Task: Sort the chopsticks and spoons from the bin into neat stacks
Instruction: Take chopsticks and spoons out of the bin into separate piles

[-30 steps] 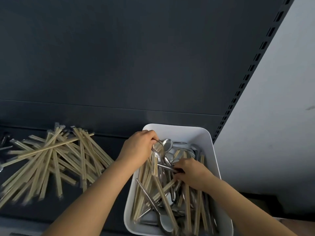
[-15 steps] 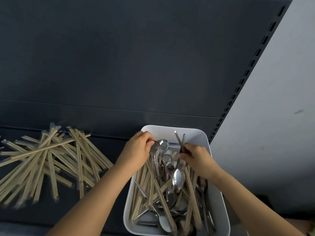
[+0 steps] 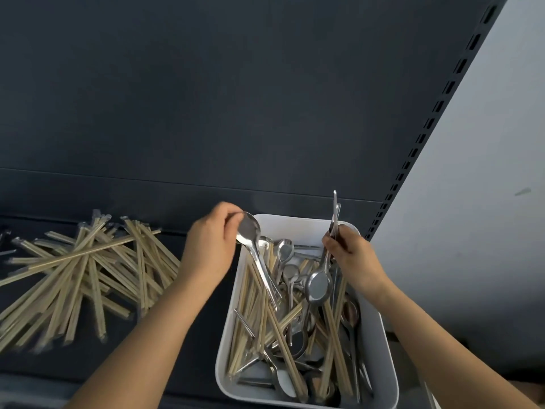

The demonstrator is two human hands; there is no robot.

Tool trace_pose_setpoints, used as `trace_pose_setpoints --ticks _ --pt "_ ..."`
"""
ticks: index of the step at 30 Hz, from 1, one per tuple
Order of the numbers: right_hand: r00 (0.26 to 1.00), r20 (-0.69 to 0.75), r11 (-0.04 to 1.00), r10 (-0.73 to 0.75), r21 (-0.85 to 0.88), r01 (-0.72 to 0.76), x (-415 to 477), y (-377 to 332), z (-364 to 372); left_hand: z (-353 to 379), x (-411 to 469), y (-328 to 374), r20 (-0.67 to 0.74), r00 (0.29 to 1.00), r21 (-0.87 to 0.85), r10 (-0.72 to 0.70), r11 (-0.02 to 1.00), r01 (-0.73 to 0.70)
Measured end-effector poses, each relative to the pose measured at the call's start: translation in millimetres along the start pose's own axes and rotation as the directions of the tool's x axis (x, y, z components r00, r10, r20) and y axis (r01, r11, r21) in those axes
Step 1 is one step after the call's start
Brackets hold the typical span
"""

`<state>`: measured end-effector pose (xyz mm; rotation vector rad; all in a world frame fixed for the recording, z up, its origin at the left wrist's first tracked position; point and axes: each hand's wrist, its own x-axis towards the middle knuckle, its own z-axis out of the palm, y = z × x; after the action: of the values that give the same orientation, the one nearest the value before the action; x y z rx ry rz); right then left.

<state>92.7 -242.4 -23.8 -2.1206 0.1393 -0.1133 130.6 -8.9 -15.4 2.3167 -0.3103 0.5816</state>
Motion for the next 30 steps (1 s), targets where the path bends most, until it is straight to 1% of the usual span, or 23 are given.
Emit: trace_pose_setpoints --ticks 3,6,8,10,14,19,23,30 --pt "0.997 0.066 0.994 0.049 -0.097 -0.042 1.6 4.9 10.3 -18.3 6.7 -6.6 -0.087 0.995 -0.018 -0.058 0.998 0.057" --pt "0.983 0.152 0.985 0.099 -0.154 -0.075 4.6 6.1 24.0 -28.8 4.6 -17.6 -0.129 0.986 -0.032 -0.101 0.995 0.098" --pt "0.976 0.182 0.961 0.119 -0.269 -0.067 9.9 7.3 33.1 -33.4 -0.1 -24.2 -0.127 0.984 -0.022 -0.125 0.992 0.123" --pt "0.967 0.195 0.913 0.163 -0.402 -0.073 17.8 9.3 41.4 -37.7 -5.6 -30.0 -0.122 0.983 -0.009 -0.138 0.99 0.138" --pt "0.942 0.195 0.837 0.273 -0.532 -0.132 35.4 18.2 57.9 -45.2 -14.3 -41.9 -0.112 0.972 -0.031 -0.205 0.979 0.203" --pt "0.918 0.194 0.773 0.346 -0.614 -0.162 37.8 26.5 78.7 -51.6 -26.2 -55.4 -0.104 0.959 -0.038 -0.263 0.965 0.26" --pt "0.937 0.137 0.75 0.321 -0.641 -0.163 30.4 26.2 87.5 -51.9 -31.3 -64.5 -0.084 0.943 -0.076 -0.323 0.945 0.317" --pt "0.941 0.101 0.711 0.324 -0.682 -0.172 22.1 17.1 89.7 -45.5 -29.8 -68.5 -0.053 0.948 -0.127 -0.314 0.944 0.306"
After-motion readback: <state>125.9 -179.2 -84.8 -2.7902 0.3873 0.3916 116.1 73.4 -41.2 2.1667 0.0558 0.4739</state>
